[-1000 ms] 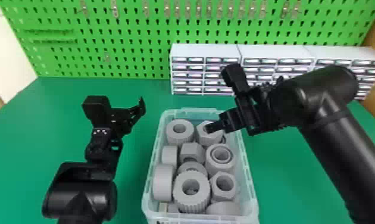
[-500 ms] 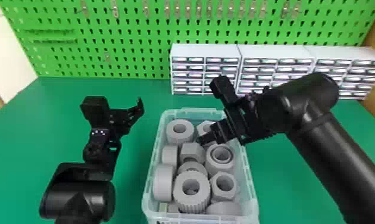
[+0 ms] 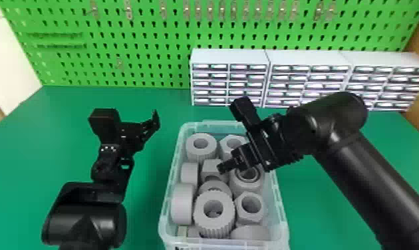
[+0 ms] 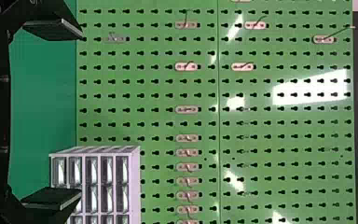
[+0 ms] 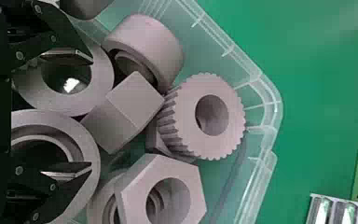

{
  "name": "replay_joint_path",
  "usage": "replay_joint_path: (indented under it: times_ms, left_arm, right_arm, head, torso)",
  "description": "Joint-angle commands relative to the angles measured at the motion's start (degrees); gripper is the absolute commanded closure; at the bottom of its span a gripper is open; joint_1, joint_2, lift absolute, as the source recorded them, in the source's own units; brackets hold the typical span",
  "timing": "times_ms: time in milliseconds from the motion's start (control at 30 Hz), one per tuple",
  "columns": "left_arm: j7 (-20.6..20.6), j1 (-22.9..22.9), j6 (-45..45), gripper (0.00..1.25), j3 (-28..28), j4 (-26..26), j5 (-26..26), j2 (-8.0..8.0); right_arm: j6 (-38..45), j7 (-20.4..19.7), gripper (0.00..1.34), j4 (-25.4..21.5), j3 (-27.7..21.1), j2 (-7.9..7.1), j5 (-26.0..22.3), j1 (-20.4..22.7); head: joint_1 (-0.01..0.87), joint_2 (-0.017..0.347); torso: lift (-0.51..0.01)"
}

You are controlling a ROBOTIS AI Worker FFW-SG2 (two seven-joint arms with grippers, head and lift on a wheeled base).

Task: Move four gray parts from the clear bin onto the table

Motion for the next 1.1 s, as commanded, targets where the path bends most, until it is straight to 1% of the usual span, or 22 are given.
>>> replay_joint_path:
  times_ms: [0, 267, 800, 967, 1067]
  left_arm:
    - [0.00, -0.08, 0.00, 0.10, -0.03, 0.00, 0.00, 0.03]
    - [0.00, -0.08, 0.00, 0.10, -0.03, 0.00, 0.18, 0.38]
    - [0.00, 0.01, 0.00, 0.10, -0.03, 0.00, 0.35, 0.47]
    - [0.00, -0.08, 0.00, 0.10, -0.03, 0.00, 0.35, 0.56]
    - [0.00, -0.08, 0.00, 0.10, -0.11, 0.00, 0.35, 0.56]
  right_arm:
    - [0.00, 0.00, 0.46, 0.67, 0.36, 0.06, -0.03, 0.08]
    - [0.17, 0.00, 0.46, 1.20, 0.89, -0.03, -0.03, 0.17]
    - [0.26, 0.00, 0.46, 2.26, 1.24, -0.03, 0.06, 0.35]
    - [0.52, 0.00, 0.52, 2.78, 1.24, -0.03, -0.03, 0.44]
    - [0.88, 0.00, 0.54, 3.05, 1.33, -0.03, -0.11, 0.35]
  head:
    - [0.693, 0.072]
    - [0.693, 0.072]
    - [0.693, 0.072]
    - [0.693, 0.072]
    - [0.693, 0.072]
  torso:
    - [-0.052]
    - [-0.052]
    - [-0.052]
    - [-0.052]
    - [-0.052]
